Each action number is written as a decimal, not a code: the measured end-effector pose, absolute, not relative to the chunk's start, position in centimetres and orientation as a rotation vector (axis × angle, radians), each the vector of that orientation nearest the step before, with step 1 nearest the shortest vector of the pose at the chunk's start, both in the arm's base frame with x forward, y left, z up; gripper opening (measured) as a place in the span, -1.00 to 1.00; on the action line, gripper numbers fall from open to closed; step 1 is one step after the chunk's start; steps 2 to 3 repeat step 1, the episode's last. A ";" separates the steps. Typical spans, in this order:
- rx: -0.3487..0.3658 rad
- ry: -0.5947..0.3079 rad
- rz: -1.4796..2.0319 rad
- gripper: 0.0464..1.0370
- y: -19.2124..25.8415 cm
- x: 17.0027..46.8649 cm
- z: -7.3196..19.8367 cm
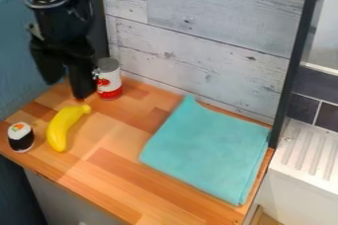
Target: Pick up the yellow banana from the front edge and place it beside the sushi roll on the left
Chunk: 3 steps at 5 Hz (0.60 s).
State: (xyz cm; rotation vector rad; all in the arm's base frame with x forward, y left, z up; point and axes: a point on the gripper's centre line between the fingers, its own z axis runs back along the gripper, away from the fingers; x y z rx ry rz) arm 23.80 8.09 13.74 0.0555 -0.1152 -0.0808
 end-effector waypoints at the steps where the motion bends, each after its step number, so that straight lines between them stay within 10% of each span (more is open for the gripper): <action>1: -0.106 -0.100 -0.169 0.93 5.8 24.0 12.9; 3: -0.106 -0.100 -0.169 0.93 5.8 24.0 12.9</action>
